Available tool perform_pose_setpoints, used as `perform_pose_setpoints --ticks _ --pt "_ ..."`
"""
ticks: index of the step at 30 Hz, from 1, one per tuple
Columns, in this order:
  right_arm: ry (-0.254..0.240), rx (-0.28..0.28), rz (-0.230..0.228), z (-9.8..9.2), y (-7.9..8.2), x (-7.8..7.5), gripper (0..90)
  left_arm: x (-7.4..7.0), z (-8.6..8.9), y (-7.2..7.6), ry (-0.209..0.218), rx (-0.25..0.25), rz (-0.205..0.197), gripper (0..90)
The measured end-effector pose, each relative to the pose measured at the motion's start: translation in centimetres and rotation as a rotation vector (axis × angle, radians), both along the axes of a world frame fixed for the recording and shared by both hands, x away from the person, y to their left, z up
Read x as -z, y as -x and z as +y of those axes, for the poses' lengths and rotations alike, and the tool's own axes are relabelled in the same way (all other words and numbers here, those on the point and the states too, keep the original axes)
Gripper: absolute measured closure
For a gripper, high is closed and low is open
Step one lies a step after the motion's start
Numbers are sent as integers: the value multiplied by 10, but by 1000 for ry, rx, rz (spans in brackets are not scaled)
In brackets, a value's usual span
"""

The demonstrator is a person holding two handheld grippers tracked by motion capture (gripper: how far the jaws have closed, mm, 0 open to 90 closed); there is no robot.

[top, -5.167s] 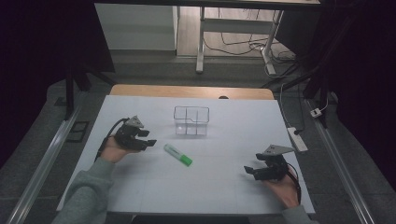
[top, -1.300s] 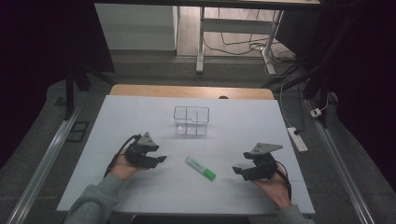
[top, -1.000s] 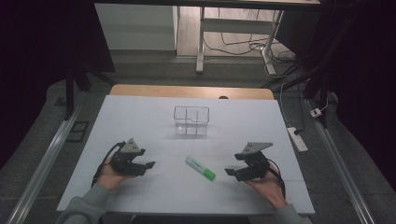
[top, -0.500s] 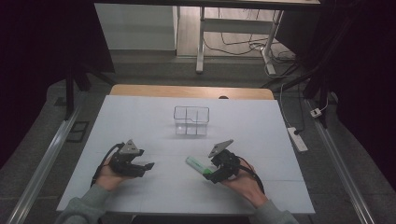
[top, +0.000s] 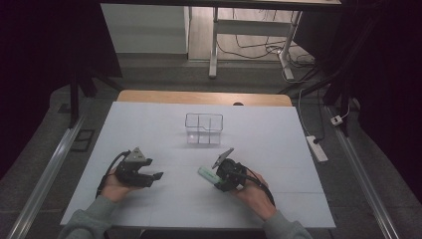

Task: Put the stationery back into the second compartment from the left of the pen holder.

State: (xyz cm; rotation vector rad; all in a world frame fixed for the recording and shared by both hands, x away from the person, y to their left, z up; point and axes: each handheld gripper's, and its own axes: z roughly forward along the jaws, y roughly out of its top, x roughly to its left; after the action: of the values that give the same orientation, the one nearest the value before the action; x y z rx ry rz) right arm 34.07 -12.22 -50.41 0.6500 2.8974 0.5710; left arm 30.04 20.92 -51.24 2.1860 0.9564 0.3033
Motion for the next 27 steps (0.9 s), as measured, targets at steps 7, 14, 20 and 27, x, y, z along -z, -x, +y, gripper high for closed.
perform_pose_setpoints --ticks 7,14,20,27 --pt "28 2 26 3 -4 -2 664 0 2 -1 7 -10 2 305" --pt "24 -27 -2 2 -2 -4 666 -1 0 -1 -3 -3 -6 305" --pt "-43 -39 -43 -6 0 -19 665 -1 1 -2 -2 2 -9 305" --pt "-76 -66 -44 -11 3 -28 665 -5 -11 0 -51 34 -20 265"
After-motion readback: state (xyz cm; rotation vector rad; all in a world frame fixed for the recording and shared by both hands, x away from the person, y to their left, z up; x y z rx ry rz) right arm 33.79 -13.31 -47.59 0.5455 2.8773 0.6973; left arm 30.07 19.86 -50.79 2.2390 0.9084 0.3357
